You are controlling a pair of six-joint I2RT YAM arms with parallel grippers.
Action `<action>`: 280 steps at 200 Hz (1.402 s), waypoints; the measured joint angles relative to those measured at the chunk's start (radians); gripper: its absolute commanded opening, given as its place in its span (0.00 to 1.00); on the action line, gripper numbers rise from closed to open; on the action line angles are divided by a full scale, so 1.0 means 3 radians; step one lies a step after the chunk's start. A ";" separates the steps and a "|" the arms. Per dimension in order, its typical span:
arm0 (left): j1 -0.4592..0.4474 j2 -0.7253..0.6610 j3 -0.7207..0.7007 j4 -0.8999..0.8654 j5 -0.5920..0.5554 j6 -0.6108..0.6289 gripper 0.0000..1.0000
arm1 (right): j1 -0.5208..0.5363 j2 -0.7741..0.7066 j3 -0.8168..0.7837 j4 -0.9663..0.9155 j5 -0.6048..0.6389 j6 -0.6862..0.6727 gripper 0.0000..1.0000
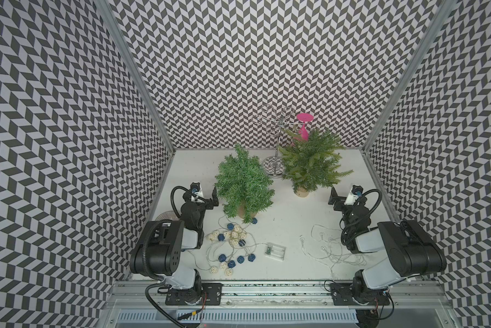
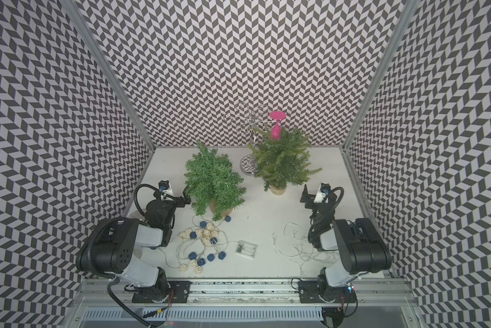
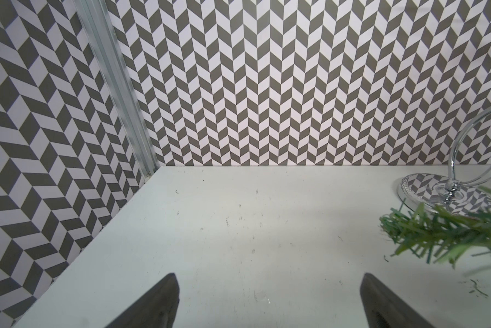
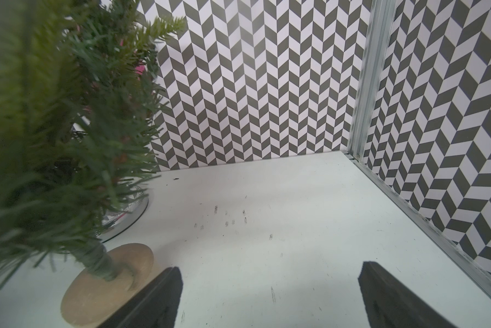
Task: Wrap string light around the christmas tree
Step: Pick up the light string from the center of the board.
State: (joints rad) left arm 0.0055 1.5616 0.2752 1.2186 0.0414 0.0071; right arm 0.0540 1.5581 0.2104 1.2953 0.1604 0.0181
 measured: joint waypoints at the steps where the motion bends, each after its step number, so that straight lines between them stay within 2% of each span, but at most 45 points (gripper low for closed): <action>1: 0.0000 0.0000 0.0000 0.0000 0.0000 0.0000 0.99 | 0.0000 0.0000 0.0000 0.0000 0.0000 0.0000 0.99; 60: -0.0001 -0.0011 -0.0028 0.0019 0.0005 0.0009 0.99 | 0.0000 0.0000 0.0000 0.0004 -0.0013 0.0000 0.99; 79: -0.0018 -0.0168 -0.0106 -0.0014 -0.0020 0.0011 0.99 | 0.0000 -0.0089 -0.0009 -0.0052 -0.0027 -0.0003 0.99; 130: -0.0039 -0.0765 -0.0159 -0.0205 -0.0092 0.0013 0.99 | 0.0000 -0.0980 -0.0114 -0.0425 -0.0010 0.0033 0.99; 159: -0.0057 -0.0997 -0.0013 -0.0643 -0.0118 0.0033 0.99 | 0.0000 -0.1507 0.0094 -0.1153 -0.0165 0.0123 0.99; 176: -0.0057 -0.1321 0.0085 -0.0993 -0.0127 0.0031 0.99 | 0.0000 -0.1827 0.0231 -0.1544 -0.0385 0.0224 0.99; 194: -0.0056 -0.1666 0.0103 -0.1109 -0.0123 -0.0023 0.99 | 0.0000 -0.2191 0.0289 -0.1835 -0.0543 0.0492 0.99; 223: -0.0037 -0.2037 0.0074 -0.1289 -0.0169 -0.0234 0.99 | -0.0078 -0.2616 0.0300 -0.2248 -0.0763 0.1180 0.99; 242: -0.0009 -0.2317 0.0075 -0.1615 -0.0276 -0.0609 0.99 | -0.0134 -0.2773 0.0338 -0.2581 -0.0994 0.1441 0.99; 267: 0.0023 -0.2805 0.0106 -0.2174 -0.0411 -0.1108 0.99 | -0.0148 -0.2981 0.0332 -0.2752 -0.1372 0.1596 0.99; 280: 0.0036 -0.3031 0.0137 -0.2382 -0.0356 -0.1314 0.99 | -0.0116 -0.3080 0.0336 -0.2777 -0.1620 0.1621 0.99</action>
State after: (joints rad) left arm 0.0162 0.6521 0.3164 0.5041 -0.0654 -0.3870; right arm 0.0193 0.6342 0.3111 0.4622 -0.3256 0.5045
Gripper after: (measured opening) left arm 0.993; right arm 0.993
